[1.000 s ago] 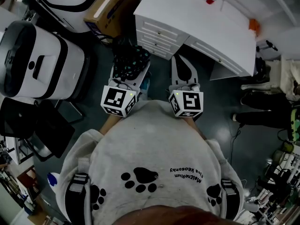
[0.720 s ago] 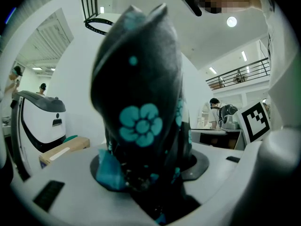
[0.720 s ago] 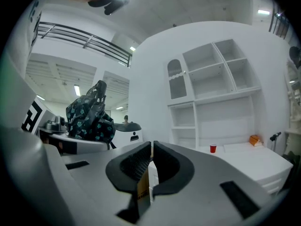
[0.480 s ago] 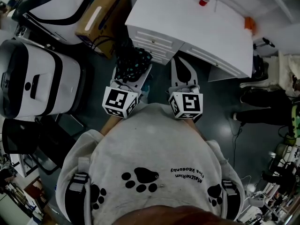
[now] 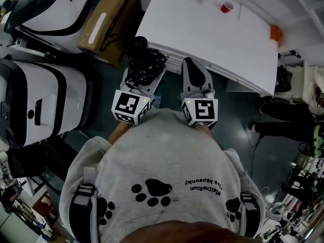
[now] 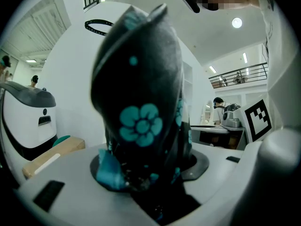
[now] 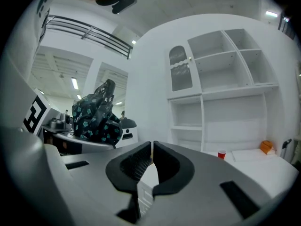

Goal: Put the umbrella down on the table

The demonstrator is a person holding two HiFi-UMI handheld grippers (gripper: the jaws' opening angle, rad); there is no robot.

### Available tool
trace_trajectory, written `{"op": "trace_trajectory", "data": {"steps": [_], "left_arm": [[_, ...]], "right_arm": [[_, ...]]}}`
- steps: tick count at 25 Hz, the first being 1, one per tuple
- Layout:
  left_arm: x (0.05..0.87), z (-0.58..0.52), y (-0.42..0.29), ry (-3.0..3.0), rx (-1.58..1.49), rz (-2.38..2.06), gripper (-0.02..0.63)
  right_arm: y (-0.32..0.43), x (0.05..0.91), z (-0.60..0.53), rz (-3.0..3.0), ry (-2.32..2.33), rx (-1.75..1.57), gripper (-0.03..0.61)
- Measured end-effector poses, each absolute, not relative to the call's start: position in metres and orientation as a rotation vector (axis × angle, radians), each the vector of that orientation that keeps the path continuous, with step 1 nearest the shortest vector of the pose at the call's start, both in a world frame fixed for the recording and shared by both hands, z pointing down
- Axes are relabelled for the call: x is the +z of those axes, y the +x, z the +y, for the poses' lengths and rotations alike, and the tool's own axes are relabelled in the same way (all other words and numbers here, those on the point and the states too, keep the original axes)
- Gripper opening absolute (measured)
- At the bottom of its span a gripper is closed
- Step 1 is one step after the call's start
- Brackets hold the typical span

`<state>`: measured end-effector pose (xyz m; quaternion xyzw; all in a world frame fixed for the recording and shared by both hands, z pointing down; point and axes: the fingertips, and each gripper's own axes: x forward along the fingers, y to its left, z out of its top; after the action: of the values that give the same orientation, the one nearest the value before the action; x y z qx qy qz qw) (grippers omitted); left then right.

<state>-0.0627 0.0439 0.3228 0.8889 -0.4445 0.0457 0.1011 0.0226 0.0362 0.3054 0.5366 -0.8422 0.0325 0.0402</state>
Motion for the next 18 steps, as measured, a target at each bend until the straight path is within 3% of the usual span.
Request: {"op": "trace_trajectory", "data": {"steps": [18], "left_arm": [[0.355, -0.120, -0.057, 2.655, 0.280, -1.055, 0.241]], "right_arm": [[0.018, 0.336, -0.116, -2.427, 1.732, 0.218, 0.040]]}}
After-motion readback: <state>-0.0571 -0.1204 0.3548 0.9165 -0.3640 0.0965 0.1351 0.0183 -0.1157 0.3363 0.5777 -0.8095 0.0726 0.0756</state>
